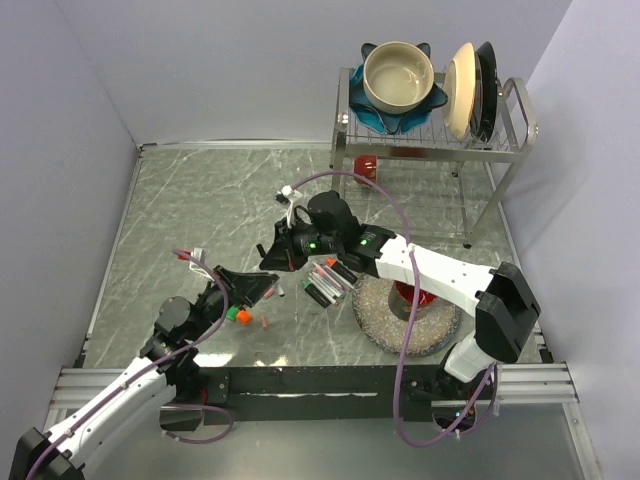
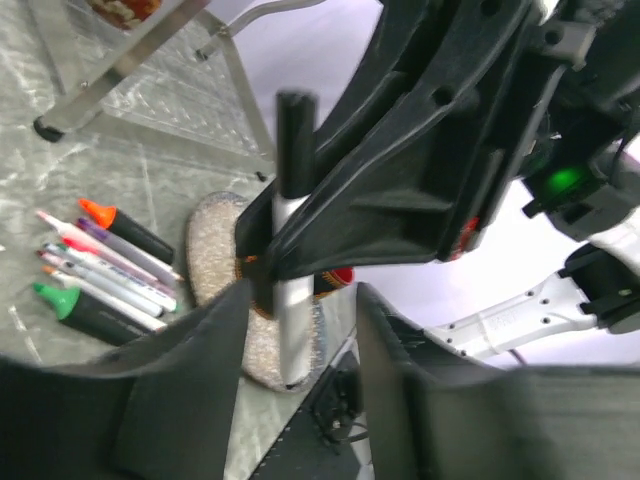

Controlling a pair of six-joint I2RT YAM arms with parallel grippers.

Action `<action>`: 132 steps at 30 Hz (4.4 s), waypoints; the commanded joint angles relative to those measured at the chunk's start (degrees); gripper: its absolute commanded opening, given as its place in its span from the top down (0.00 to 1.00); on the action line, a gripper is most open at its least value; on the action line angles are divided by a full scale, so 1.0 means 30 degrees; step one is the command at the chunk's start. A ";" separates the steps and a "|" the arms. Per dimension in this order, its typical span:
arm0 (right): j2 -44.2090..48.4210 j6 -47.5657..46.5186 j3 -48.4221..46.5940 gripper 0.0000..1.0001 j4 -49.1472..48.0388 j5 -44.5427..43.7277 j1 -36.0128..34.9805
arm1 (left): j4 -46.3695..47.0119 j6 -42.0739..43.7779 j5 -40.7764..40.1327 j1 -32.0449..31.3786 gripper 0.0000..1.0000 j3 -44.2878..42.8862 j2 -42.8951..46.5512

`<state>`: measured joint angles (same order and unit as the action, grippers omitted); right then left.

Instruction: Open the pen caps

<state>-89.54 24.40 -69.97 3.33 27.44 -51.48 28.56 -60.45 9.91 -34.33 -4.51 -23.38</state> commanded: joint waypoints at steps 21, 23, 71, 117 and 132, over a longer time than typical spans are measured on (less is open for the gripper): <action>0.3362 -0.7227 0.4252 1.00 -0.0612 0.9076 0.3391 | 0.0177 0.0929 -0.1310 -0.1475 0.30 -0.4500 -0.3456; 0.3215 -0.7139 0.4253 1.00 -0.0584 0.9193 0.3596 | 0.0440 0.0930 -0.1984 -0.2237 0.30 -0.4647 -0.4214; 0.3214 -0.6640 0.4634 0.98 -0.0907 0.8812 0.4534 | -0.4624 0.0958 -1.1155 -0.7659 0.72 -0.9833 -1.0342; 0.0785 -1.0477 0.2176 1.00 0.4189 -0.0115 0.3831 | -1.6047 -0.0178 -0.8407 0.7223 0.99 -1.0632 -0.6007; -0.1003 -1.2734 0.1119 0.97 0.7208 -0.2643 0.3831 | -1.9946 -0.2440 -0.5647 0.7253 0.99 -0.5761 -0.5743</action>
<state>-92.25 -11.84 -63.94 23.40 20.78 -39.99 -29.82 -66.63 -8.36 -12.82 -21.67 -42.11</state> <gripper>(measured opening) 0.208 0.113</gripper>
